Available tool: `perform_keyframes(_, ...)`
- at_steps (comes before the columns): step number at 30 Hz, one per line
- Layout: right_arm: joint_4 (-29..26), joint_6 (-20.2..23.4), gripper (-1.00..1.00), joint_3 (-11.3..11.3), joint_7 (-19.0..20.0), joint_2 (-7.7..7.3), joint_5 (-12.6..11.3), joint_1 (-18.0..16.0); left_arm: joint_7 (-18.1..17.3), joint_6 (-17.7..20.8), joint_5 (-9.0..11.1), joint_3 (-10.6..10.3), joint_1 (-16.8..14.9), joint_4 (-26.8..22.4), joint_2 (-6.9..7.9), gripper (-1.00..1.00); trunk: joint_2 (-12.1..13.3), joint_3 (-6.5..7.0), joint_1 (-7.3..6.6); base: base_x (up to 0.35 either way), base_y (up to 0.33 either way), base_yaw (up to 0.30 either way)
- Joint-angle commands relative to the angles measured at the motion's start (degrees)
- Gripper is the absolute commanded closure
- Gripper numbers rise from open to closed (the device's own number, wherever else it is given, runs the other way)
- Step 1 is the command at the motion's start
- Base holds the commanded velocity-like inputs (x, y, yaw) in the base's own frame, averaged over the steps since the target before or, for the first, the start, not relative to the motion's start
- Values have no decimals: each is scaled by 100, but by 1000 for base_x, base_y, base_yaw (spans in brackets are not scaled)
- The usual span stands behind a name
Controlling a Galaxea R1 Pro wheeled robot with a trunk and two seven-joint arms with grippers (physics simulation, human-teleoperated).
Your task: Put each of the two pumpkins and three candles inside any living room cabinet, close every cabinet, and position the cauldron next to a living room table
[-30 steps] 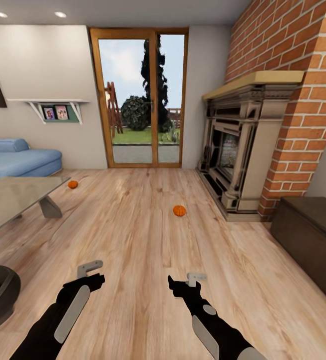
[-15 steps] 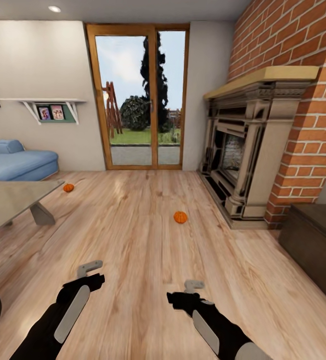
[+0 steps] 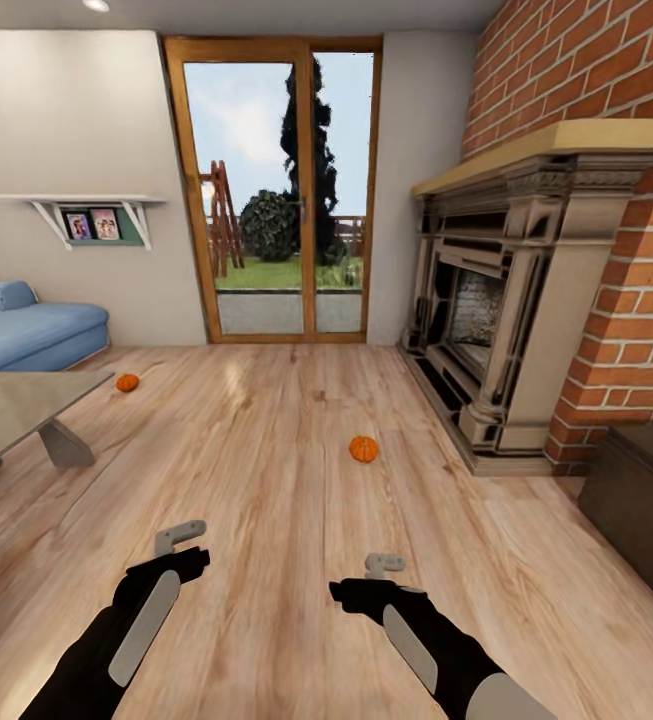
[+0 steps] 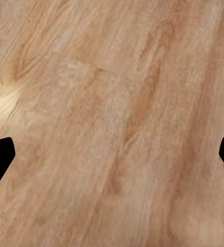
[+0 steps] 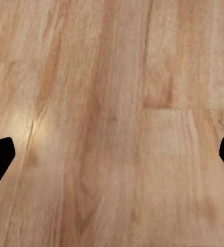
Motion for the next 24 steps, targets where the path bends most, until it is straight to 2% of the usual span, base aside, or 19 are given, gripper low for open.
perform_keyframes(1, -10, 21, -100, 26, -29, -4, -58, -4, 59, 4, 58, -18, -4, -7, 7, -100, -3, -13, 2, 334, 0, 0)
perform_keyframes(8, -9, 29, -100, 21, 95, -3, -59, -4, 59, 4, 61, -18, -4, -7, 7, -100, -3, -76, 2, 334, 0, 0)
perform_keyframes(24, -9, -58, -100, 19, 106, -12, -59, -4, 59, 4, 69, -18, -4, -7, 7, -100, -3, -214, 2, 334, 0, 0)
